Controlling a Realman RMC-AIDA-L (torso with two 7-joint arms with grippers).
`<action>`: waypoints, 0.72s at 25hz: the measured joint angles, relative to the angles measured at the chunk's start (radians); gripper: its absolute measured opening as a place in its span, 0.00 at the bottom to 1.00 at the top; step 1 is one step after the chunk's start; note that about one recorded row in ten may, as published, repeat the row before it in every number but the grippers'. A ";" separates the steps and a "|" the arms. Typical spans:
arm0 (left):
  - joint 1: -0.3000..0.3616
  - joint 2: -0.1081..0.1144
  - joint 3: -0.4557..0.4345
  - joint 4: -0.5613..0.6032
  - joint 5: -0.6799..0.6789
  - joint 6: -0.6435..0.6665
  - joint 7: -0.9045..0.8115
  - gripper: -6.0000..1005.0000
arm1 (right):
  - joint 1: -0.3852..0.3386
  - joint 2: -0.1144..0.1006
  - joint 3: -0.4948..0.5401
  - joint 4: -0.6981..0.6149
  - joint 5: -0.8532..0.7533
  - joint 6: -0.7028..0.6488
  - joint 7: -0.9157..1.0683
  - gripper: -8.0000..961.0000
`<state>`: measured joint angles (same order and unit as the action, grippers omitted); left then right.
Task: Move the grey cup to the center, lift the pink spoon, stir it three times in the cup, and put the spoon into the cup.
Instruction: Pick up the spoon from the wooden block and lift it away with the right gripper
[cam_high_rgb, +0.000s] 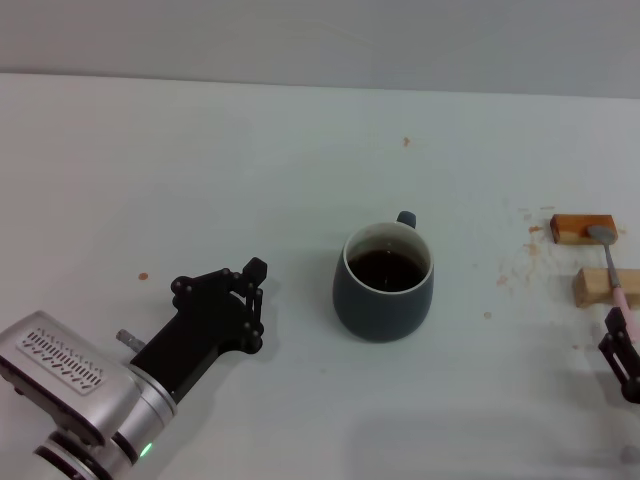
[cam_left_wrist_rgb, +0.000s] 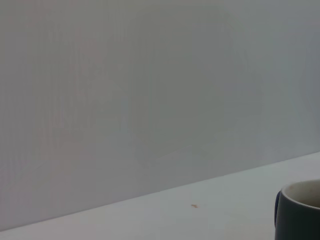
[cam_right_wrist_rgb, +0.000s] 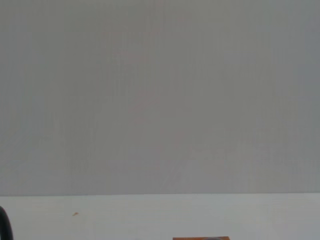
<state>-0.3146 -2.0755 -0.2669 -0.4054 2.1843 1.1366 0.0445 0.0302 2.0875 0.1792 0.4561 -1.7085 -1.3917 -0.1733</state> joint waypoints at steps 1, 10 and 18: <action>0.000 0.000 0.000 0.000 0.000 0.000 0.000 0.00 | 0.000 0.000 0.001 0.000 0.004 0.000 0.000 0.79; -0.002 0.000 0.000 0.000 0.000 0.000 0.000 0.00 | 0.017 -0.001 -0.005 0.001 0.038 0.031 0.001 0.79; -0.003 0.000 0.000 -0.002 0.000 0.000 0.000 0.00 | 0.024 -0.001 -0.007 0.001 0.038 0.043 0.001 0.79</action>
<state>-0.3174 -2.0754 -0.2668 -0.4075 2.1844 1.1366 0.0445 0.0546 2.0861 0.1718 0.4571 -1.6704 -1.3487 -0.1718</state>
